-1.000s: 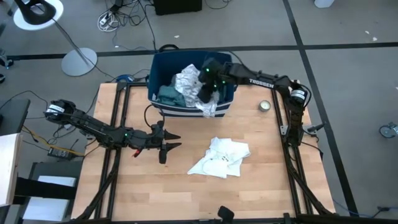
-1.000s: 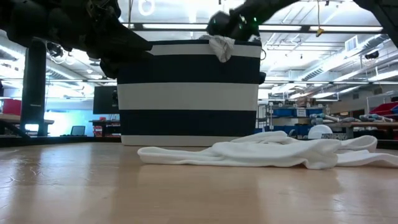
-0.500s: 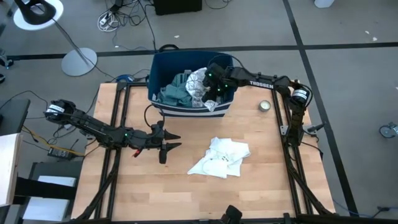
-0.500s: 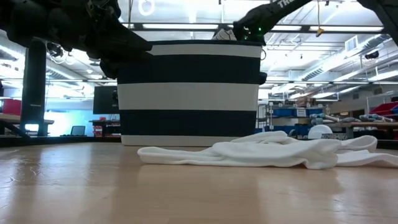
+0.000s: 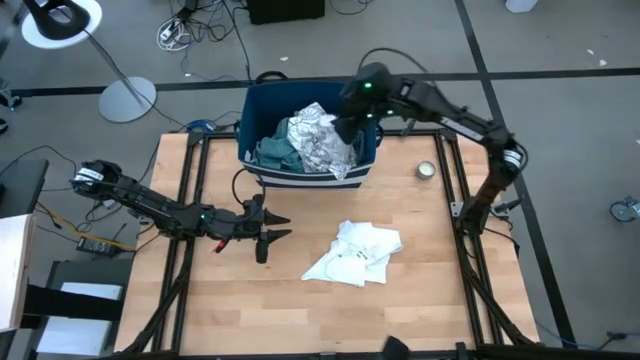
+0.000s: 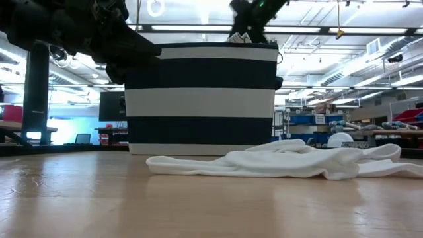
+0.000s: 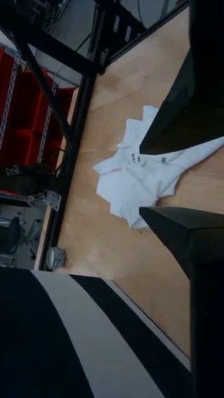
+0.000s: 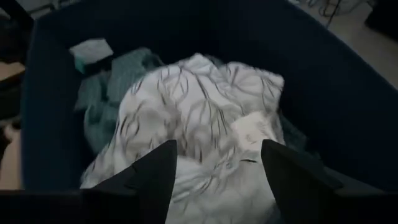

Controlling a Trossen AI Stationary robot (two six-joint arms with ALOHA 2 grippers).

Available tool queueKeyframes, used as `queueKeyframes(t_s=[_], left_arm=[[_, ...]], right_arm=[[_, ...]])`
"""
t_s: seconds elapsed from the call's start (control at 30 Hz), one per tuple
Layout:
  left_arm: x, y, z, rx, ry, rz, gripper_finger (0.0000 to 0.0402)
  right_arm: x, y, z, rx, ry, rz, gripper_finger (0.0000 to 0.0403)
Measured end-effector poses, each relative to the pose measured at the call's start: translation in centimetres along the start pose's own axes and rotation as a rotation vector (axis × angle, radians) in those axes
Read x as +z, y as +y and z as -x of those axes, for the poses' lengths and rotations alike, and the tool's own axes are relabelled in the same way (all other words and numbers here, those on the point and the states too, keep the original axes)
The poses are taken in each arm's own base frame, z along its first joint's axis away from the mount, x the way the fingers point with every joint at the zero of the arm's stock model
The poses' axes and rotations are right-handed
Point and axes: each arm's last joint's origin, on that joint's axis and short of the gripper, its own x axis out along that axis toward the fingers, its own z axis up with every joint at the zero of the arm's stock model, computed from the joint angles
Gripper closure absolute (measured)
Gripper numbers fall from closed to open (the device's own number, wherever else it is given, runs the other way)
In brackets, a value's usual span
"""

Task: Sort clothes
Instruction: Put the white shirt into the blue laundry organizer

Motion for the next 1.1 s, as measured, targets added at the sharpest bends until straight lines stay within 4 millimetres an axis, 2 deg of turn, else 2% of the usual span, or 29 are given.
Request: queueKeyframes(t_s=[0.1, 0.2, 0.3, 0.4, 0.53, 0.77, 0.93, 1.1], left_arm=[[0.0, 0.0, 0.0, 0.001, 0.003, -0.001, 0.0251], [0.0, 0.0, 0.0, 0.001, 0.003, -0.001, 0.0251], [0.0, 0.0, 0.0, 0.001, 0.003, -0.001, 0.0251], [0.0, 0.0, 0.0, 0.000, 0.000, 0.001, 0.0251], [0.1, 0.0, 0.0, -0.002, -0.005, 0.009, 0.0251], [0.0, 0.0, 0.0, 0.000, 0.000, 0.027, 0.0251], [0.0, 0.0, 0.0, 0.001, 0.003, 0.025, 0.0251], [-0.1, 0.0, 0.0, 0.004, 0.014, 0.021, 0.0251]], right_arm=[[-0.5, 0.2, 2.9, 0.002, 0.027, 0.002, 0.0167], [-1.4, 0.9, 5.0, 0.015, 0.054, 0.013, 0.0169], [-2.5, 1.8, 5.4, 0.040, 0.070, 0.035, 0.0170], [-3.3, 2.7, 4.4, 0.063, 0.074, 0.056, 0.0170], [-3.6, 3.6, 1.4, 0.085, 0.035, 0.080, 0.0171], [-3.5, 4.0, -6.1, 0.055, -0.015, 0.062, 0.0174], [-5.7, 2.6, -12.4, -0.016, 0.096, 0.008, 0.0174], [-8.2, 0.4, -16.8, -0.048, 0.215, -0.091, 0.0174]])
